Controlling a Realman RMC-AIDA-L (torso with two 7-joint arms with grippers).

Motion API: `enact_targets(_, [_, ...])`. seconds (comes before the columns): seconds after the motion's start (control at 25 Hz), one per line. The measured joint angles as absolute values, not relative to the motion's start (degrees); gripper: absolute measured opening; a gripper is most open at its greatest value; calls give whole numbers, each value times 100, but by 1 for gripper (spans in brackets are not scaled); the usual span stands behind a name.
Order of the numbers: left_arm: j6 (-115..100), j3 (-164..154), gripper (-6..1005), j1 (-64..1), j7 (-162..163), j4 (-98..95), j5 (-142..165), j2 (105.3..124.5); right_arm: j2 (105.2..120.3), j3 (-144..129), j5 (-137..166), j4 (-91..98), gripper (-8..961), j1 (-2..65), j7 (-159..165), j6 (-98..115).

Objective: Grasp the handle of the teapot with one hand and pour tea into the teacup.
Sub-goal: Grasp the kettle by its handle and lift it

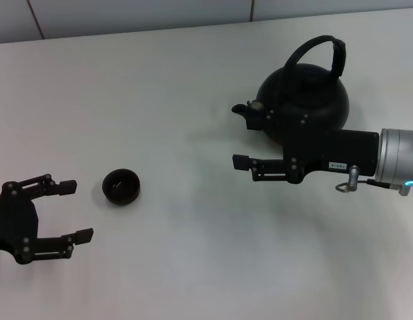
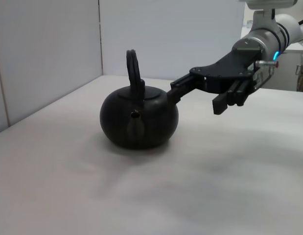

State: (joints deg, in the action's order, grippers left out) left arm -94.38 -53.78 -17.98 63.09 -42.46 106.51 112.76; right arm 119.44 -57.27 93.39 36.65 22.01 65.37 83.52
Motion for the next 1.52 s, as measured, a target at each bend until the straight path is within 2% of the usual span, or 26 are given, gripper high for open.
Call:
enact_targets(0.56, [-9345, -5299, 850, -1806, 6309, -4234, 10661, 11284, 11945, -5663, 9195, 3665, 816, 2188, 6529, 8345])
enact_targets(1.2, [-9290, -5299, 849, -1818, 6355, -4199, 10661, 11285, 11959, -4758, 7148, 2829, 816, 1454, 4849, 8328])
enact_targets(1.52, [-9281, -5300, 849, -1819, 6350, -4190, 10665, 11312, 11947, -4030, 7014, 2412, 815, 1456, 4720, 8195])
